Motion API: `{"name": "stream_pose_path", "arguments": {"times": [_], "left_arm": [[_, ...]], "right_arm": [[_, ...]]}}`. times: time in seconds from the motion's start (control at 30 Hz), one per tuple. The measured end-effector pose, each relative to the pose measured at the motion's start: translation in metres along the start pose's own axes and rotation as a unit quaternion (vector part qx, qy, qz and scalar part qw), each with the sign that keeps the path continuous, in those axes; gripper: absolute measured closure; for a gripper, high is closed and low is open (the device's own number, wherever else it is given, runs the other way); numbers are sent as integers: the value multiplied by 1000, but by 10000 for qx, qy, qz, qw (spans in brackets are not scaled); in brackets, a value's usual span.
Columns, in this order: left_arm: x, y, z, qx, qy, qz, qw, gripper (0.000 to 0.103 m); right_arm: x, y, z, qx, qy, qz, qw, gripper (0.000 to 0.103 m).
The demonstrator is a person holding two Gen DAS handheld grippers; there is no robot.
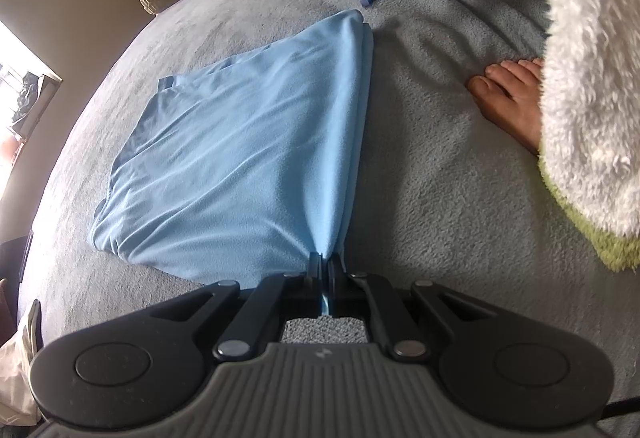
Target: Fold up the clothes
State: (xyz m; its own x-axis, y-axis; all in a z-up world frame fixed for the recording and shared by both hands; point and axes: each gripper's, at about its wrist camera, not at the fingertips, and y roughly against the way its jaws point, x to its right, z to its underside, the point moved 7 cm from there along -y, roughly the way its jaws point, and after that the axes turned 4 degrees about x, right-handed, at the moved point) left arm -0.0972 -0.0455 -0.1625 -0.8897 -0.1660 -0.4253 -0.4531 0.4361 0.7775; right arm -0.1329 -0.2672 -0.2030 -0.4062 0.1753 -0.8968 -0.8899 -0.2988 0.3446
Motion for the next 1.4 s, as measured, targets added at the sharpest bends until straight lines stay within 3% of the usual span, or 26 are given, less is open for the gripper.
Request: {"name": "stream_pose_path", "arguments": {"times": [0.07, 0.43, 0.53, 0.67, 0.77, 1.0, 1.17, 1.3, 1.4], "left_arm": [[1, 0, 0, 3, -15, -9, 10000, 100], [2, 0, 1, 22, -46, -33, 10000, 100], [2, -1, 2, 33, -60, -39, 10000, 100], [3, 0, 3, 62, -77, -40, 9999, 100], [1, 1, 3, 105, -20, -19, 9999, 100], [-6, 4, 6, 184, 382, 151, 9990, 100], [-12, 11, 11, 197, 829, 364, 9957, 96], [-13, 19, 20, 101, 1339, 866, 9872, 86], [-19, 23, 28, 49, 2011, 1328, 9705, 84]], "right_arm": [[1, -7, 6, -72, -50, 114, 9999, 75], [-12, -24, 6, -12, 166, 370, 9992, 74], [-9, -24, 4, 96, 265, 438, 9986, 80], [-2, -19, -2, 296, 429, 545, 9972, 101], [-9, -15, 1, 468, 802, 452, 9947, 102], [6, -10, -8, 456, 1225, 891, 9874, 102], [-9, -9, 0, 186, 2162, 1452, 9653, 99], [-30, 1, 12, 159, 3195, 1916, 9279, 98], [-58, -1, 31, 83, 4077, 1917, 8927, 98]]}}
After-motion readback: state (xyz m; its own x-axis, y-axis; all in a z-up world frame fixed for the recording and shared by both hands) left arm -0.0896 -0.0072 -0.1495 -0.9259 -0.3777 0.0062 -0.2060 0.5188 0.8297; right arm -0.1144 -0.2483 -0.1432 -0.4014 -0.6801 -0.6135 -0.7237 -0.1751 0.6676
